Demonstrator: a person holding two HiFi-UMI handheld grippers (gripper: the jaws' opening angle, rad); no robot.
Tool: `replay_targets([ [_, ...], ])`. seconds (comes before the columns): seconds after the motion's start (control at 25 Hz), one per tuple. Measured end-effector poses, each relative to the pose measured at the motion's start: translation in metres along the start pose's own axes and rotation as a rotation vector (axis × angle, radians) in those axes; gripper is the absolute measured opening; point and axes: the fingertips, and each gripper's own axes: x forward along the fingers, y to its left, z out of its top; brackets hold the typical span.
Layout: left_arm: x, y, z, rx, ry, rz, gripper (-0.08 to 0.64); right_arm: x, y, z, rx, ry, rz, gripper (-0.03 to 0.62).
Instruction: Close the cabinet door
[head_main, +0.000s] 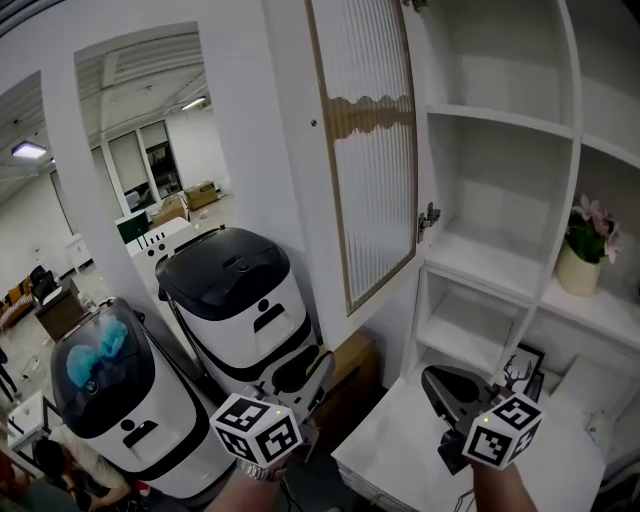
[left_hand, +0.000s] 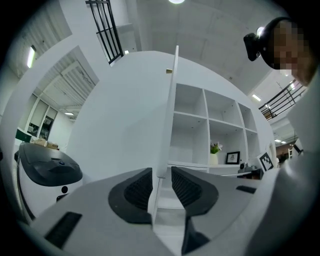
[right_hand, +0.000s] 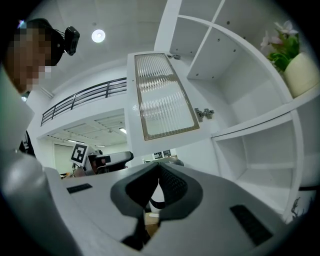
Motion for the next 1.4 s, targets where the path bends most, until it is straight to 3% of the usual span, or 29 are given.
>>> replay_targets([
  [0.52, 0.028, -0.004, 0.008, 0.014, -0.011, -0.112, 0.097, -0.003, -0.013, 0.005, -0.01, -0.022, -0.093, 0.005],
  [1.2, 0.026, -0.028, 0.004, 0.017, 0.012, -0.228, 0.1, 0.0, 0.001, 0.016, -0.026, -0.058, -0.127, 0.009],
  [1.4, 0.025, -0.037, 0.002, 0.014, 0.017, -0.26, 0.106, -0.001, 0.011, 0.023, -0.037, -0.071, -0.12, 0.061],
])
